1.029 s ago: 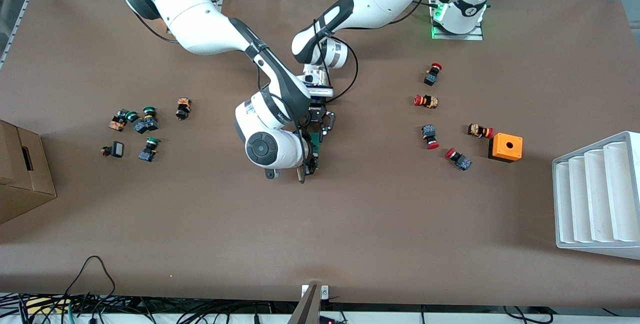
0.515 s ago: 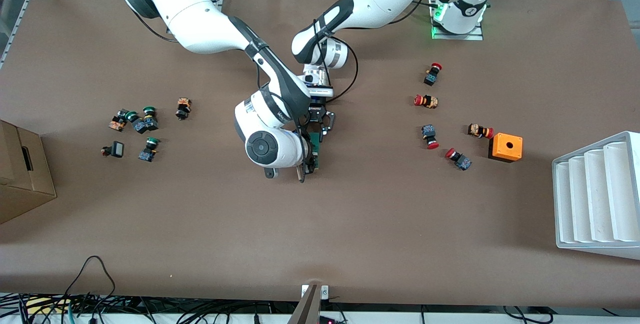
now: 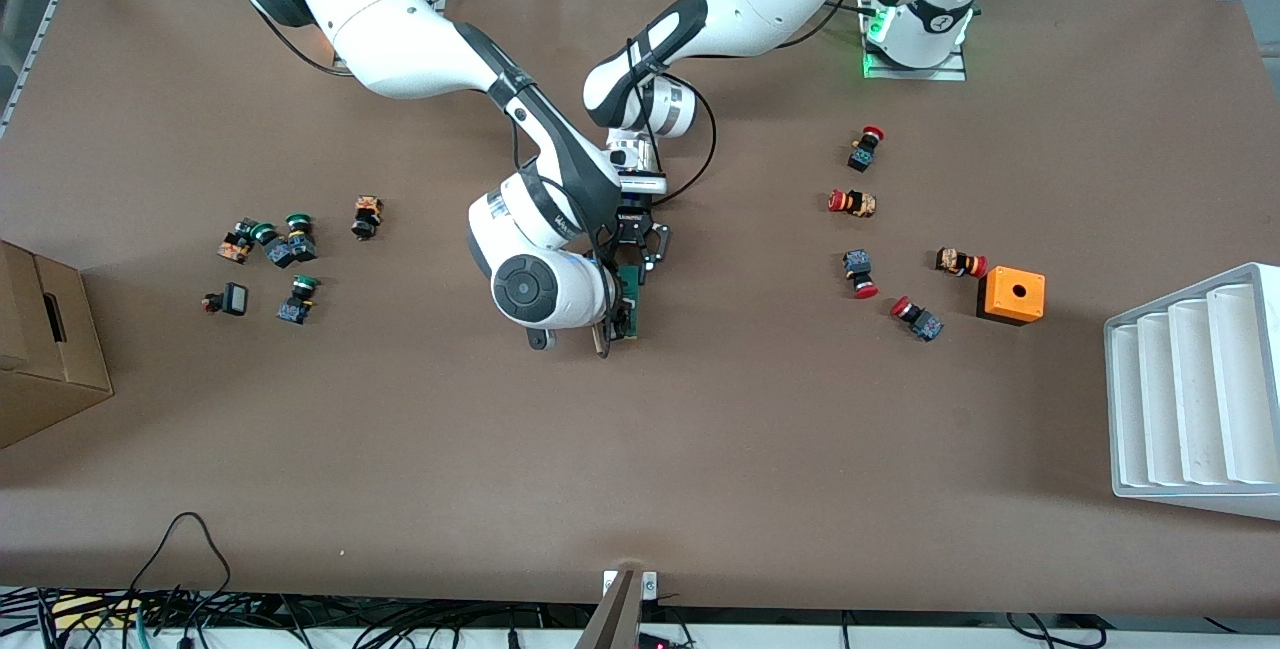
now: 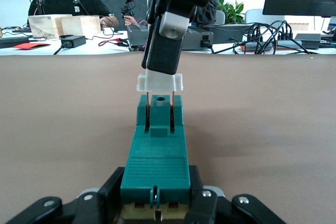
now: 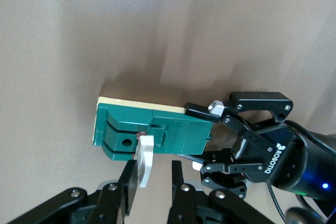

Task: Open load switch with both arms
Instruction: 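Push the white handle down onto the contacts with the right gripper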

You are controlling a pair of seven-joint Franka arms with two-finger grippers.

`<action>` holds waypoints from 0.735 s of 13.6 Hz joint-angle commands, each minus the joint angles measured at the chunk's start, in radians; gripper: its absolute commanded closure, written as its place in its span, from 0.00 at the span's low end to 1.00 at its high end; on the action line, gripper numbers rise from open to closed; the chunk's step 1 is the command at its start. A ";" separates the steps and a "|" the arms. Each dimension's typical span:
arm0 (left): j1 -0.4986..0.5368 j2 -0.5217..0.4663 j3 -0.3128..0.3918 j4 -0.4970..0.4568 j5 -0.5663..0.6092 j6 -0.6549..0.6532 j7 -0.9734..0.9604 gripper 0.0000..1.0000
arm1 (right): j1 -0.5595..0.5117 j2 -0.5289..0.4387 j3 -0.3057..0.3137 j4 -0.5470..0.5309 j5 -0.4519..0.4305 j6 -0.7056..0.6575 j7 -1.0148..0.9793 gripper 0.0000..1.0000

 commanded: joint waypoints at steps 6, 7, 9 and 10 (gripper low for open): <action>0.009 0.065 0.015 0.040 0.032 0.041 -0.027 0.47 | 0.021 -0.047 0.006 -0.070 -0.024 -0.002 0.007 0.69; 0.009 0.065 0.015 0.040 0.030 0.041 -0.027 0.47 | 0.022 -0.055 0.006 -0.082 -0.024 -0.002 0.007 0.69; 0.009 0.065 0.015 0.040 0.030 0.041 -0.027 0.47 | 0.024 -0.072 0.005 -0.107 -0.024 0.002 0.006 0.69; 0.009 0.065 0.015 0.040 0.032 0.041 -0.027 0.47 | 0.024 -0.073 0.006 -0.110 -0.029 0.002 0.006 0.69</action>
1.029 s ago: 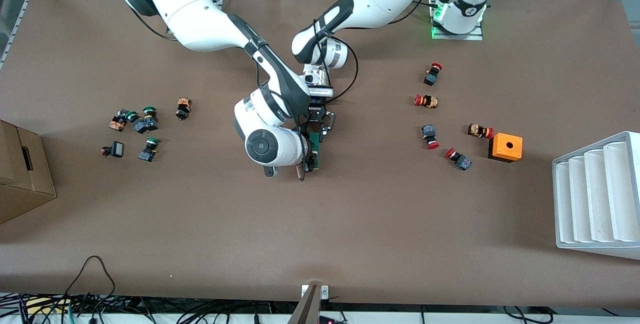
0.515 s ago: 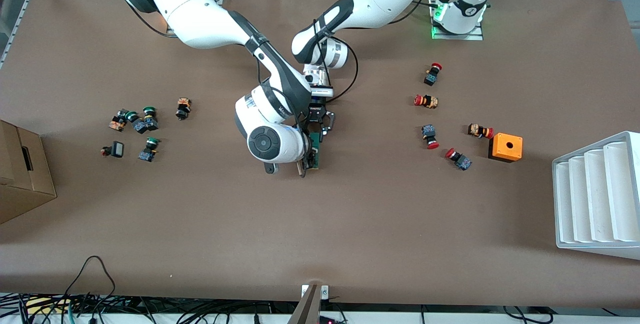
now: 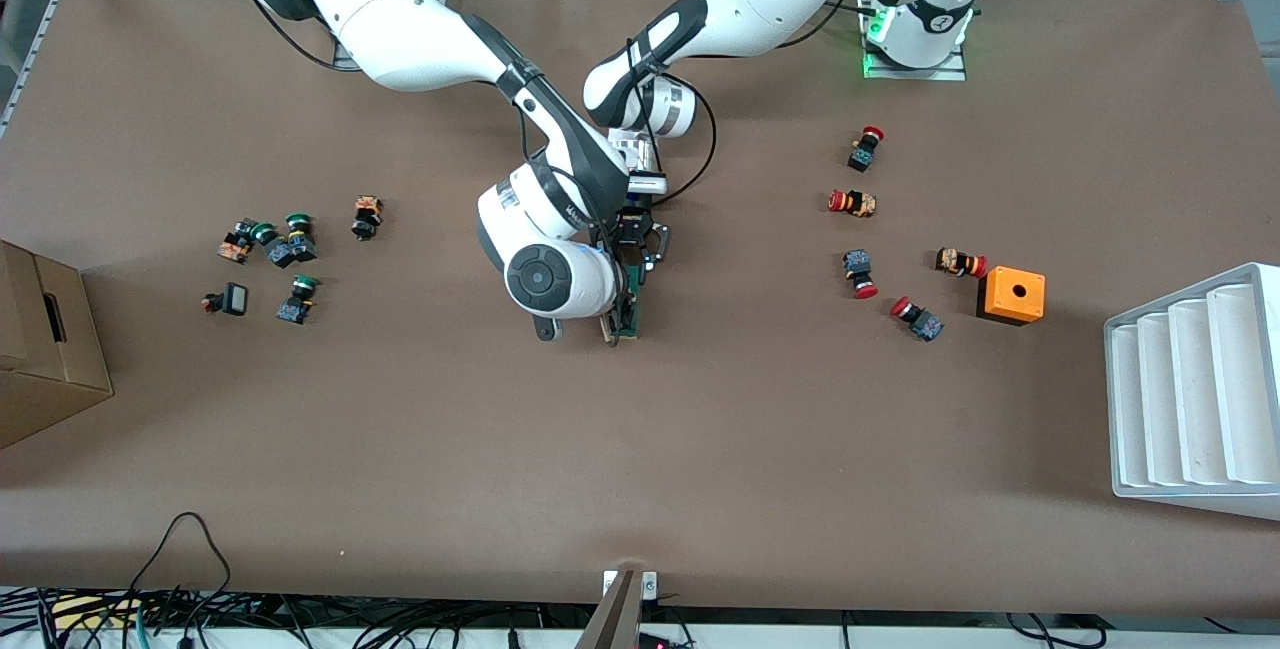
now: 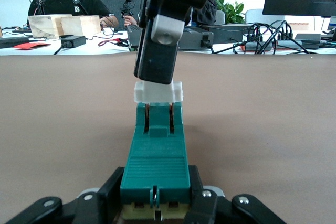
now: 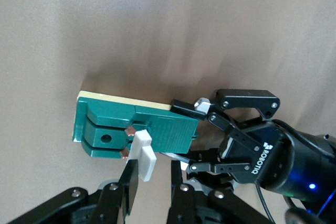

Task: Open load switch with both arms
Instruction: 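Push the white handle down onto the contacts with the right gripper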

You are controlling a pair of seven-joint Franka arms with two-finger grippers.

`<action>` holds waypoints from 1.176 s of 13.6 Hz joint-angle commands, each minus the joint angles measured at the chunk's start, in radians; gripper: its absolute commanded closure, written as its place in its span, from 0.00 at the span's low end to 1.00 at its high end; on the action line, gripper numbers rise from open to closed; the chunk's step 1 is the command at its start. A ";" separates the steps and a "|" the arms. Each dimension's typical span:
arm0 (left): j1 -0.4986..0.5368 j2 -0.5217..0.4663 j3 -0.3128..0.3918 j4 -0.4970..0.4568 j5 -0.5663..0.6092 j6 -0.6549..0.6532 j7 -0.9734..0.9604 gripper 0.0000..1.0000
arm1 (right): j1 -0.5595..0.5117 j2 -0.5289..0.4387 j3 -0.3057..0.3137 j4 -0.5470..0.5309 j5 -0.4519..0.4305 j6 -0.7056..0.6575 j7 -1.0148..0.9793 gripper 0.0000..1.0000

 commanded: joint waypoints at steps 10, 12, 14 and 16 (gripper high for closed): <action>0.008 0.073 0.021 0.040 0.032 0.042 -0.027 0.47 | 0.013 -0.047 0.006 -0.092 -0.039 0.017 0.006 0.70; 0.008 0.073 0.021 0.040 0.032 0.042 -0.027 0.47 | 0.016 -0.047 0.008 -0.098 -0.042 0.026 0.006 0.70; 0.008 0.073 0.021 0.040 0.032 0.042 -0.027 0.47 | 0.019 -0.047 0.008 -0.109 -0.048 0.038 0.006 0.70; 0.008 0.073 0.023 0.040 0.032 0.042 -0.027 0.47 | 0.022 -0.047 0.006 -0.121 -0.050 0.051 0.006 0.70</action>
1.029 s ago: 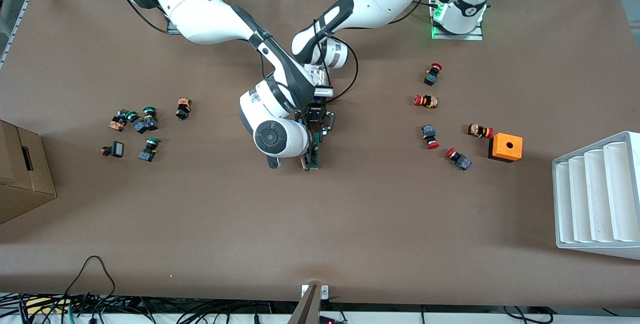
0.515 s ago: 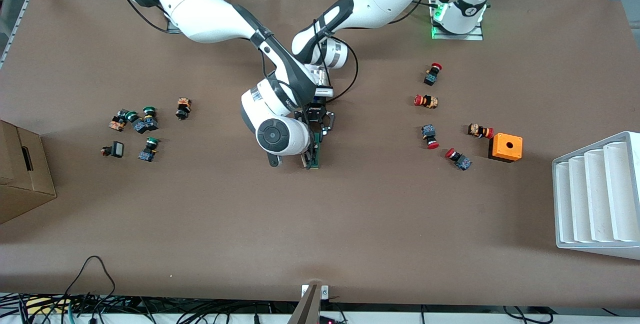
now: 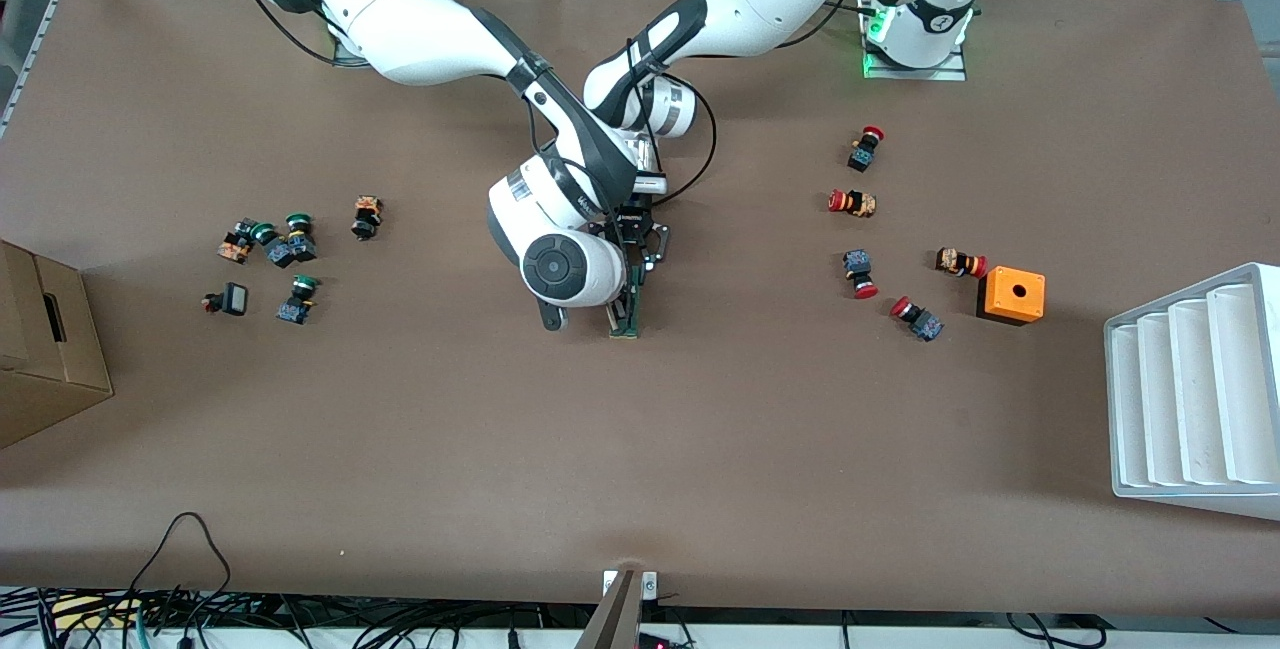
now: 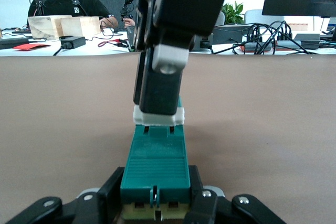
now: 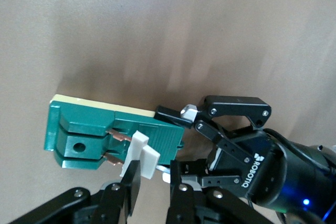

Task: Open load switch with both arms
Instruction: 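Push the white handle down onto the contacts with the right gripper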

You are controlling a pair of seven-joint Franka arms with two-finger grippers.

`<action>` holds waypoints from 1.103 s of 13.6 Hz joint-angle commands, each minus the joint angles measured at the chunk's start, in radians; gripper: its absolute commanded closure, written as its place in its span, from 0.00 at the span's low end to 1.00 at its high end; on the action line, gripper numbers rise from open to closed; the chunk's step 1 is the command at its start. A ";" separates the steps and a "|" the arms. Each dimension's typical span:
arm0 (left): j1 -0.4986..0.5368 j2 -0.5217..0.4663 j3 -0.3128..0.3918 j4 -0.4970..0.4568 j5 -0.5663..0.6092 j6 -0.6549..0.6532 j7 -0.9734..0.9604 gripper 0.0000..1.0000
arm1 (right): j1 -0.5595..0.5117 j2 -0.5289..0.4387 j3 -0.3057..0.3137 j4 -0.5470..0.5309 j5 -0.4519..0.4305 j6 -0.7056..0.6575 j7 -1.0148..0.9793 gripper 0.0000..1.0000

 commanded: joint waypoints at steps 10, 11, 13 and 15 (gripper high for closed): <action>0.010 0.072 0.019 0.040 0.030 0.043 -0.027 0.47 | 0.004 -0.033 0.011 -0.098 -0.052 0.071 0.007 0.70; 0.010 0.072 0.020 0.038 0.030 0.043 -0.027 0.47 | 0.001 -0.036 0.012 -0.093 -0.048 0.069 0.007 0.70; 0.010 0.072 0.020 0.038 0.031 0.043 -0.027 0.47 | -0.008 -0.074 0.011 -0.092 -0.045 0.063 0.000 0.60; 0.010 0.072 0.020 0.038 0.031 0.043 -0.027 0.47 | -0.029 -0.111 0.011 -0.092 -0.044 0.022 -0.005 0.34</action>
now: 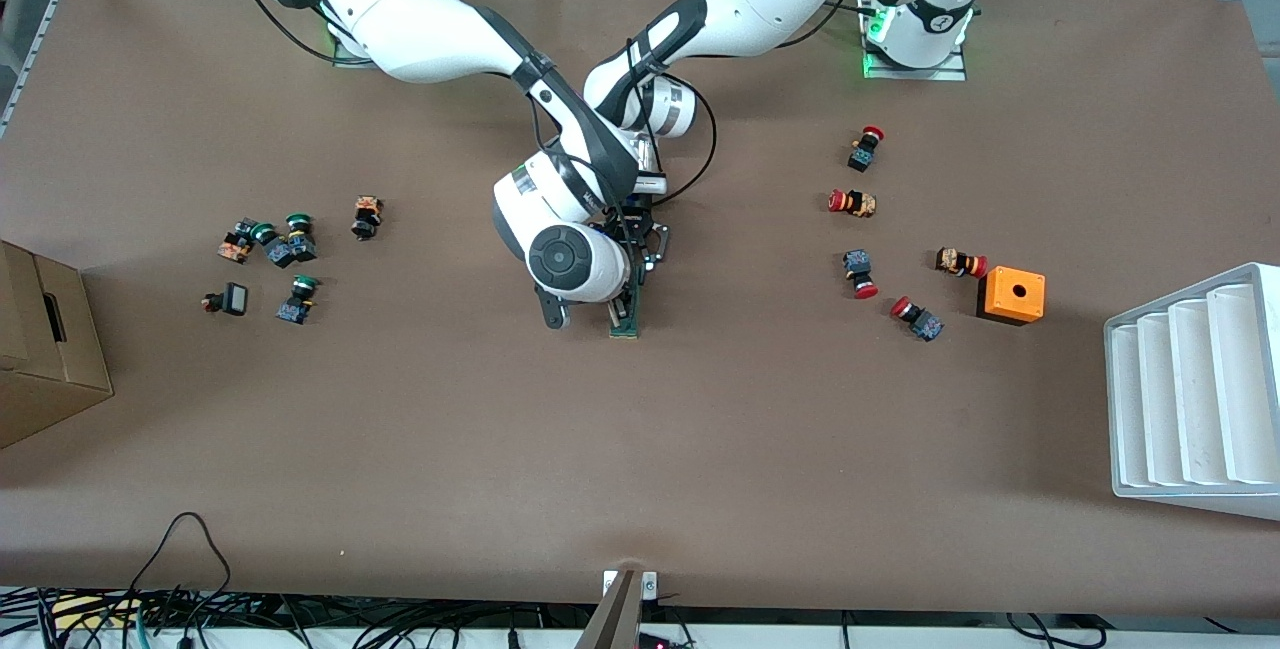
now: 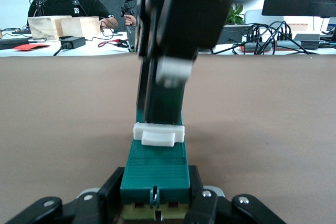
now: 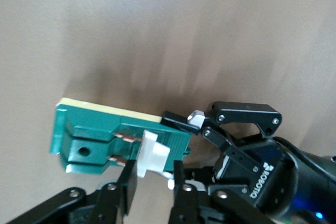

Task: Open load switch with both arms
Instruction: 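Open the right gripper and withdraw the right arm from the switch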

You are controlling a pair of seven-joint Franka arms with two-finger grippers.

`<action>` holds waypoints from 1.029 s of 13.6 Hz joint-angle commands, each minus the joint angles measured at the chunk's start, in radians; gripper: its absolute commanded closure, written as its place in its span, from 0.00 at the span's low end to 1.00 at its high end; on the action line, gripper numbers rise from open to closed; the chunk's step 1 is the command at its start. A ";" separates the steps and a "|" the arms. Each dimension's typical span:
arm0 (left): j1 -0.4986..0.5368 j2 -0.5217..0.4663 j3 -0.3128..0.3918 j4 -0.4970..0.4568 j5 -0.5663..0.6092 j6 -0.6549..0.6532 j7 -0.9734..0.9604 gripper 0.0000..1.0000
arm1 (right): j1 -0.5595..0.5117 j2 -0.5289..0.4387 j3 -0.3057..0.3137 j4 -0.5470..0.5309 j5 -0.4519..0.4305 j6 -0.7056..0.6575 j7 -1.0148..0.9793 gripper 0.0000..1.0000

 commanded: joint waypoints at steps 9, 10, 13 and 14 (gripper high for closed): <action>0.017 0.064 0.018 0.036 0.026 0.044 -0.025 0.00 | -0.223 -0.313 0.009 -0.111 -0.022 -0.200 -0.565 0.02; 0.020 0.058 0.018 0.030 0.026 0.044 -0.021 0.00 | -0.252 -0.351 0.009 -0.151 -0.022 -0.198 -0.656 0.01; 0.021 0.031 0.015 0.026 0.014 0.047 -0.015 0.00 | -0.360 -0.484 0.007 -0.271 -0.024 -0.200 -0.961 0.01; 0.023 0.021 0.013 0.020 0.009 0.048 -0.015 0.00 | -0.398 -0.527 0.007 -0.307 -0.027 -0.206 -1.061 0.01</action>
